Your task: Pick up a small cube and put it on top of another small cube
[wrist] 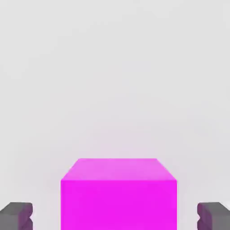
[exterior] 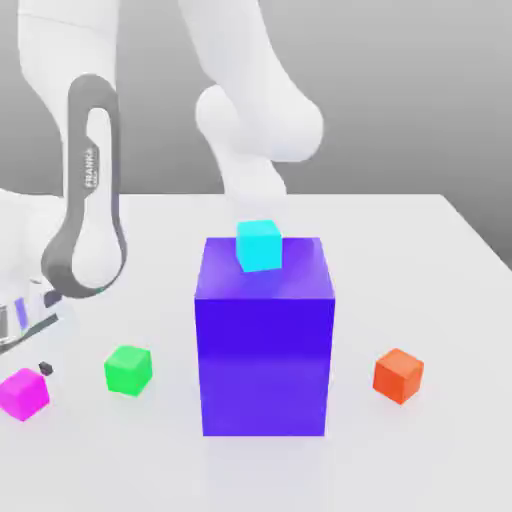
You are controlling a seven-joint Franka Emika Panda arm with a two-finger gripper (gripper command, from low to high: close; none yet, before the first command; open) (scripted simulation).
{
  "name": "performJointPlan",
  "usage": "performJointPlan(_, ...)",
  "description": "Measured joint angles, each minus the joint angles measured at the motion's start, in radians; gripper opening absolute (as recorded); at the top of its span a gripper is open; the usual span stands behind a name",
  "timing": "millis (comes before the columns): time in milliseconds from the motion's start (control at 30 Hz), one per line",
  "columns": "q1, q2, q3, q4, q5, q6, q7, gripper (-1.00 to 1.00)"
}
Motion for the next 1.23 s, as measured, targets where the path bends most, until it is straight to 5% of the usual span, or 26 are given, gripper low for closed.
performJointPlan(333,0.002,-0.166,-0.002,-0.035,-0.006,-0.129,0.007,-1.00)
performJointPlan(833,0.114,-0.634,0.073,-0.428,0.015,-0.208,0.362,-1.00)
performJointPlan(1100,0.096,-0.435,0.085,-0.441,-0.031,0.008,0.415,-1.00)
performJointPlan(1133,0.096,-0.403,0.085,-0.441,-0.033,0.039,0.417,1.00)
performJointPlan(1233,0.096,-0.403,0.085,-0.441,-0.033,0.039,0.417,1.00)
